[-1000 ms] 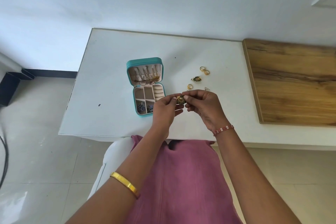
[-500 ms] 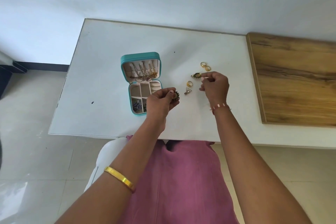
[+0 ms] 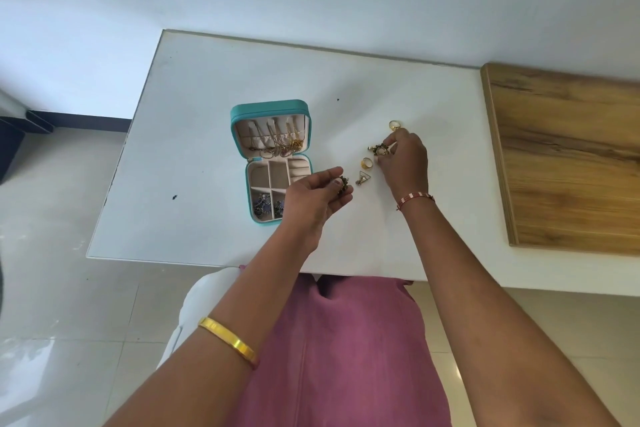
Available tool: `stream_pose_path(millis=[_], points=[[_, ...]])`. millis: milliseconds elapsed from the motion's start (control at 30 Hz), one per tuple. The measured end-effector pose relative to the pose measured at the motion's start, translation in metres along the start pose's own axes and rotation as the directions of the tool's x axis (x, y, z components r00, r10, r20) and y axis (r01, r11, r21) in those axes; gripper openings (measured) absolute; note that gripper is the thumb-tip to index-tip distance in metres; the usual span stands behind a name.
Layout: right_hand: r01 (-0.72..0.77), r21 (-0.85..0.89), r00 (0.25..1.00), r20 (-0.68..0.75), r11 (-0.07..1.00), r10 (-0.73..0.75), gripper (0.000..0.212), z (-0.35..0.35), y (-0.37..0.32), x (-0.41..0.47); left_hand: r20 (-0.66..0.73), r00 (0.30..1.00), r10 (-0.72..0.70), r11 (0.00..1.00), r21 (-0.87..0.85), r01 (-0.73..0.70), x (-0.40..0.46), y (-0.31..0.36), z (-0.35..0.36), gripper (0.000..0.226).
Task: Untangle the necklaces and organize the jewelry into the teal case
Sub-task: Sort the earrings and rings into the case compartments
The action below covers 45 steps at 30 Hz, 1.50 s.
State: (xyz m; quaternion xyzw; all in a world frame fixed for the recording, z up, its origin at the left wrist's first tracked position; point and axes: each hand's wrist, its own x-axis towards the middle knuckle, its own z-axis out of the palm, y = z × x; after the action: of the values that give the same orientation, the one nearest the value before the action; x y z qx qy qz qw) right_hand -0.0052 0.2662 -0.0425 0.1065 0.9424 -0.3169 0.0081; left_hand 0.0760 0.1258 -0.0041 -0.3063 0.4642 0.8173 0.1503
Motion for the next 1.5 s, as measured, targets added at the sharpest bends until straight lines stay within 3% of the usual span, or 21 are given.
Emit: stream_pose_path(millis=[167, 367, 533, 767, 967, 1133, 1333, 1500], points=[[-0.024, 0.258, 0.997, -0.065, 0.966, 0.042, 0.020, -0.005, -0.008, -0.016, -0.008, 1.000, -0.018, 0.996, -0.082, 0.017, -0.010, 0.006, -0.003, 0.019], [-0.143, 0.632, 0.988, 0.133, 0.761, 0.075, 0.022, -0.032, -0.031, -0.053, 0.019, 0.999, -0.035, 0.999, 0.005, 0.035, -0.027, 0.012, -0.010, 0.017], [-0.208, 0.769, 0.975, 0.209, 0.605, 0.069, 0.023, -0.044, -0.049, -0.092, -0.010, 1.000, -0.013, 0.999, 0.045, 0.014, -0.049, 0.010, -0.035, 0.020], [-0.263, 0.747, 0.955, 0.290, 0.611, 0.057, 0.015, -0.030, -0.071, -0.127, -0.055, 0.996, 0.074, 0.997, -0.030, -0.076, -0.071, 0.013, -0.058, 0.017], [-0.272, 0.694, 0.946, 0.321, 0.667, 0.051, 0.017, -0.015, -0.082, -0.128, -0.212, 0.966, 0.147, 0.981, -0.097, -0.170, -0.070, 0.018, -0.077, 0.017], [-0.251, 0.629, 0.949, 0.308, 0.735, 0.061, 0.014, 0.002, -0.090, -0.114, -0.246, 0.960, 0.137, 0.973, -0.147, -0.177, -0.065, 0.024, -0.091, 0.015], [-0.041, 0.364, 0.982, 0.187, 0.931, -0.030, 0.010, 0.027, -0.102, -0.096, -0.221, 0.967, 0.126, 0.985, -0.087, -0.148, -0.042, 0.030, -0.082, 0.013], [0.147, 0.139, 0.971, 0.171, 0.979, -0.170, 0.014, 0.043, -0.106, -0.081, -0.250, 0.959, 0.135, 0.991, 0.021, -0.134, -0.027, 0.035, -0.078, 0.018]])
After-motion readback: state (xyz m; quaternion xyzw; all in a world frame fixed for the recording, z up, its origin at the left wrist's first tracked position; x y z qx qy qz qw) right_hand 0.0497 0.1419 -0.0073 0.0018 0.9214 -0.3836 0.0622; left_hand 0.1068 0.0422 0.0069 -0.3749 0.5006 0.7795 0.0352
